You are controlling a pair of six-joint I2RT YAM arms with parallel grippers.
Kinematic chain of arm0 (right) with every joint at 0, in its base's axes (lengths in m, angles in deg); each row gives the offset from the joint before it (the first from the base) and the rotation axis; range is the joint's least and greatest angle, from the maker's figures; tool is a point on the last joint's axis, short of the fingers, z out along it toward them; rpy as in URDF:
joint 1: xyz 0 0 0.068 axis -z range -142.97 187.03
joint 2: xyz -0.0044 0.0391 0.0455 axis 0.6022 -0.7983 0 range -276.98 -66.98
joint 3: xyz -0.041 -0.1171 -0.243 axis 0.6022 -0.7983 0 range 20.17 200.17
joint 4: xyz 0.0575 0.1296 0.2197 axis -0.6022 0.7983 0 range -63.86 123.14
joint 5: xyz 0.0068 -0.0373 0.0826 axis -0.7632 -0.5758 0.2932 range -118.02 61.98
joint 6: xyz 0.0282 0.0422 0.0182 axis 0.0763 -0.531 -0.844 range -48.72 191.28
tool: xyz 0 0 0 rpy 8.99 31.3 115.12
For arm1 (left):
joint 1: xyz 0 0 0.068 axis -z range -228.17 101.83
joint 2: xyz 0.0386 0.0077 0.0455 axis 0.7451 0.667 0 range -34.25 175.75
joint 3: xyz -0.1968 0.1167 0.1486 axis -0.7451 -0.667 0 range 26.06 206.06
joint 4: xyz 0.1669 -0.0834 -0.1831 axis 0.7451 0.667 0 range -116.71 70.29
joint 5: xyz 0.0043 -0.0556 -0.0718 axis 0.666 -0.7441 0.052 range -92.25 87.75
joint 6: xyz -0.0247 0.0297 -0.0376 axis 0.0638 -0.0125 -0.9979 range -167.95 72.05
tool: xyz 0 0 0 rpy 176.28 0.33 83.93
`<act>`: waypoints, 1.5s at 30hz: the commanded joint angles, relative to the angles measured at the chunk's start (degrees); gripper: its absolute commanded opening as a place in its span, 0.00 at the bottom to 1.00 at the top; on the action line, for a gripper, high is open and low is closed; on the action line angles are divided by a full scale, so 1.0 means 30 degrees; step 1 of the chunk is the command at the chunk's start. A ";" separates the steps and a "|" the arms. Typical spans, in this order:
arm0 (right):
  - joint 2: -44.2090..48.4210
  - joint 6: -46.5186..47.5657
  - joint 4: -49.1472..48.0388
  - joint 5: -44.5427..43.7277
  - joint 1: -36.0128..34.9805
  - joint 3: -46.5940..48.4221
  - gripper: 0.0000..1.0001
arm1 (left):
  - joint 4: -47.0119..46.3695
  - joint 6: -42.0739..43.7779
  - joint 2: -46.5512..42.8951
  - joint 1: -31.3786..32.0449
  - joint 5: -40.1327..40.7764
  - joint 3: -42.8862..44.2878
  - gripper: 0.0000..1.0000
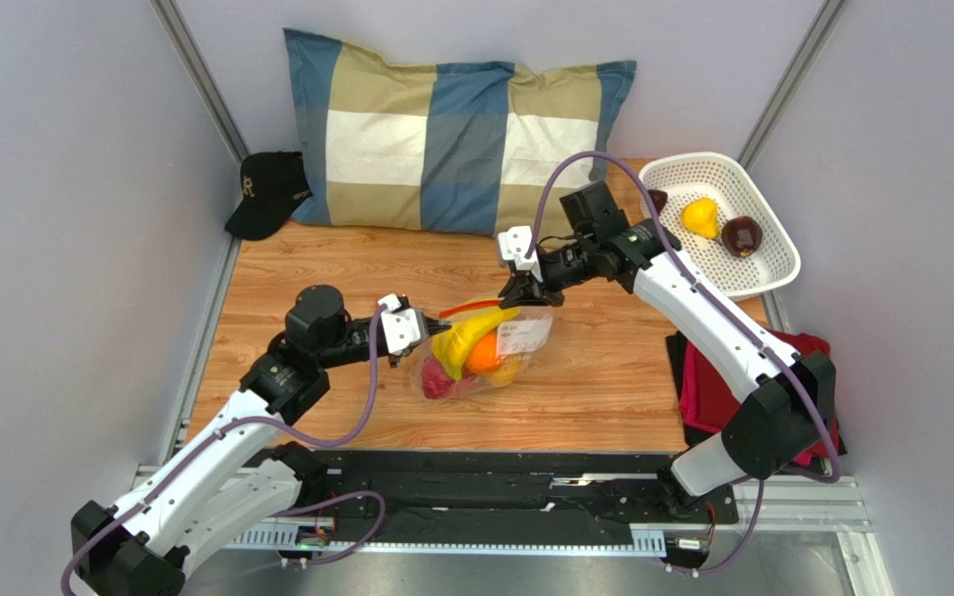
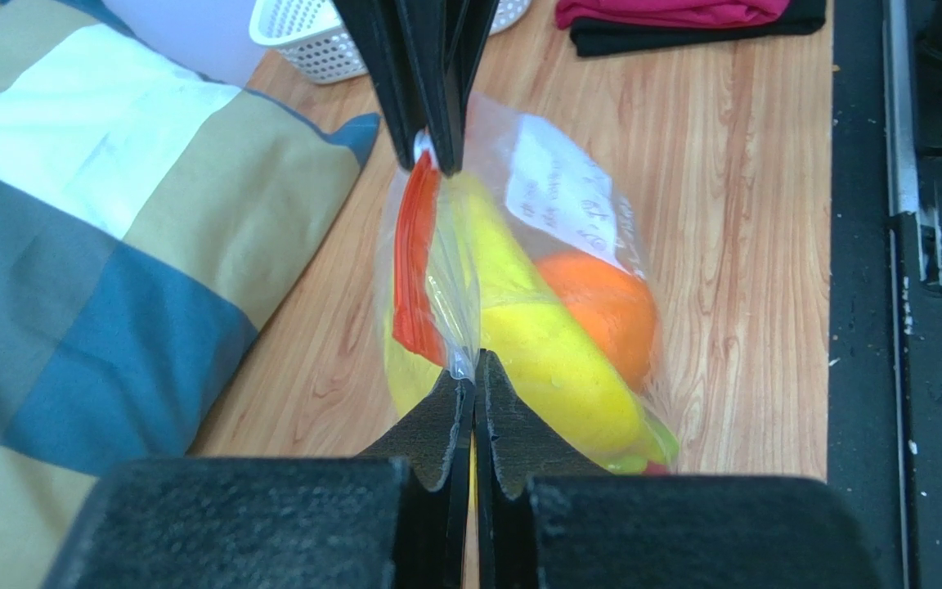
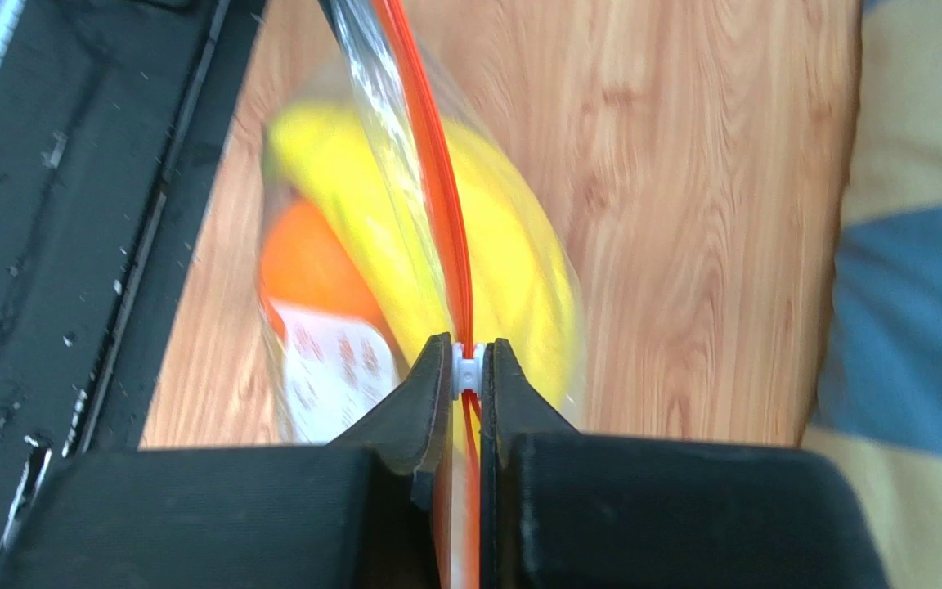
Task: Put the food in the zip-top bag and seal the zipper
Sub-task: Zip the zipper food storage bag at the center of the board, then place the zipper food storage bag at the center of the board.
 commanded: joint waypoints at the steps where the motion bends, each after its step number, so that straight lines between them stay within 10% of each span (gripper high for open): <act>1: -0.0118 0.1809 0.1561 -0.2943 0.1748 -0.0174 0.00 | -0.1308 -0.0646 -0.0774 -0.0728 0.0090 0.0340 0.00; 27: -0.0413 0.5328 0.5047 -0.5261 0.7023 -0.1142 0.00 | -0.1308 -0.2376 0.1277 -0.4450 -0.0314 0.1277 0.00; 37: 0.2810 0.0762 0.4674 -0.3003 0.5589 -0.1492 0.00 | 0.1709 -0.4511 0.2881 -0.4421 -0.0292 0.3734 0.00; 45: -0.0786 -0.2574 0.2916 -0.4993 0.5558 0.0058 0.00 | 0.3029 -0.6271 0.8798 -0.4450 0.2051 0.6696 0.00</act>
